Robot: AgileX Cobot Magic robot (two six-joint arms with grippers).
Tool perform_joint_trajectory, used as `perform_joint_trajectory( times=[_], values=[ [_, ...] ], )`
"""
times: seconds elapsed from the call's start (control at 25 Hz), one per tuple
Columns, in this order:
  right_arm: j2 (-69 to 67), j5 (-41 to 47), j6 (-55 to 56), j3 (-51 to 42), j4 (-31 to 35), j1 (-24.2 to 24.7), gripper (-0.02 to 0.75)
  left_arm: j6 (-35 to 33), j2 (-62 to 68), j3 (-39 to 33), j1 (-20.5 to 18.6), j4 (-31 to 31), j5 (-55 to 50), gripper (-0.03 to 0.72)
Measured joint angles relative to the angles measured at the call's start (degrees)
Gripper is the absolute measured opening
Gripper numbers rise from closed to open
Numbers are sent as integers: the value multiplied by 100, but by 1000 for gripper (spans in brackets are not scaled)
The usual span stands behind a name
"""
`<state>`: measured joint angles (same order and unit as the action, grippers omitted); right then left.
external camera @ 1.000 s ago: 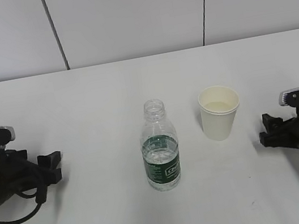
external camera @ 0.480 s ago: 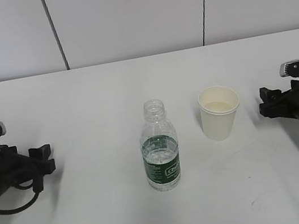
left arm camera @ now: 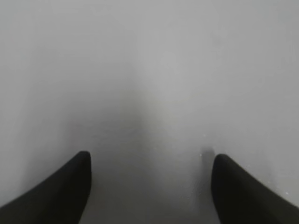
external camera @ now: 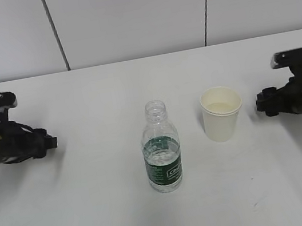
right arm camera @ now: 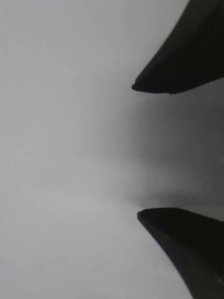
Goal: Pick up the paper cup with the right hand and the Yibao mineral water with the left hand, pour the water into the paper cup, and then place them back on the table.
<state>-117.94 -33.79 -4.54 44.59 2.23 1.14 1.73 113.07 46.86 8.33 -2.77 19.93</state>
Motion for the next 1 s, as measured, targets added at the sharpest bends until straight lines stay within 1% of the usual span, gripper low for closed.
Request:
perform_joint_trajectory(
  times=[0.16, 0.28, 0.4, 0.52, 0.6, 0.72, 0.84, 1.0],
  values=[
    [540, 1490, 0, 495, 0, 0, 594, 0, -116, 784, -36, 24, -1874, 482],
    [848, 2882, 0, 979, 74, 0, 594, 0, -124, 1480, -36, 24, -3284, 482],
    [1012, 4427, 0, 1653, 133, 0, 594, 0, -124, 2277, -36, -22, -4736, 477],
    [1047, 5914, 5, 2374, 219, 0, 594, 0, -124, 3050, -40, -60, -5972, 472],
    [1047, 6712, 14, 2795, 231, 0, 594, 0, -124, 3515, -40, -66, -6605, 471],
    [1047, 7819, 14, 3313, 245, 0, 594, 0, -128, 3963, -40, -66, -7256, 469],
    [1047, 8833, 18, 3683, 255, 0, 594, 0, -128, 4200, -40, -66, -8026, 469],
    [1047, 9676, 18, 4034, 267, 0, 594, 0, -128, 4252, -40, -66, -8832, 469]
  ],
)
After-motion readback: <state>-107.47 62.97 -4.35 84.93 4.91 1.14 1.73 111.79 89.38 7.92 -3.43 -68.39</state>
